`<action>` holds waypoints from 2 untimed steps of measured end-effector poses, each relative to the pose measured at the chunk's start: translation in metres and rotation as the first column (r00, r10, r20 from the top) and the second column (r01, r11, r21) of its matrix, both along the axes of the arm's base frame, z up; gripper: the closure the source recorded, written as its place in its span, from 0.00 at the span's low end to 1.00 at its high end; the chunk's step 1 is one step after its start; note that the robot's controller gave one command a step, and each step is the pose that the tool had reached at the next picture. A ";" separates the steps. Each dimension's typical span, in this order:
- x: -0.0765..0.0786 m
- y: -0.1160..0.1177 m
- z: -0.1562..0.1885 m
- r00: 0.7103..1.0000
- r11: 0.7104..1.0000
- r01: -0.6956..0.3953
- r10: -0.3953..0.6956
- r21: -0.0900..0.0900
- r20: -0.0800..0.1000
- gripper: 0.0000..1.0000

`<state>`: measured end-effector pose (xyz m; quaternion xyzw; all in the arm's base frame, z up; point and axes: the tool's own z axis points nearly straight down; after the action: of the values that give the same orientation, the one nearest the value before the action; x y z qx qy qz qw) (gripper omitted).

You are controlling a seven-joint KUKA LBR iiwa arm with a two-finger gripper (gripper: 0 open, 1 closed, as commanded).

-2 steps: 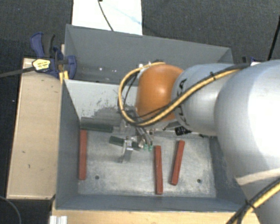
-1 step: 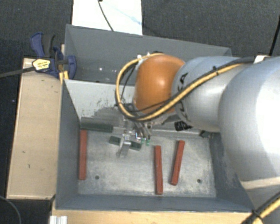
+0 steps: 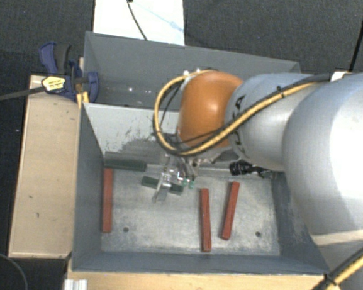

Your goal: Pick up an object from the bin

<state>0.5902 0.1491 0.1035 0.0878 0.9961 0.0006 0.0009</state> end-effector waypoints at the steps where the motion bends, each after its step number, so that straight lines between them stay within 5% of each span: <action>1: -0.001 0.001 -0.034 0.978 0.978 0.210 -0.210 -0.001 -0.004 0.00; 2: 0.000 0.001 -0.033 0.978 0.978 0.210 -0.210 -0.001 -0.003 0.00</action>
Offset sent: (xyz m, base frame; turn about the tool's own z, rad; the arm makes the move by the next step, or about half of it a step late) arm -0.0003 0.0008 -0.0335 0.2119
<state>0.5900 0.1498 0.0701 0.1924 0.9813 0.0002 -0.0007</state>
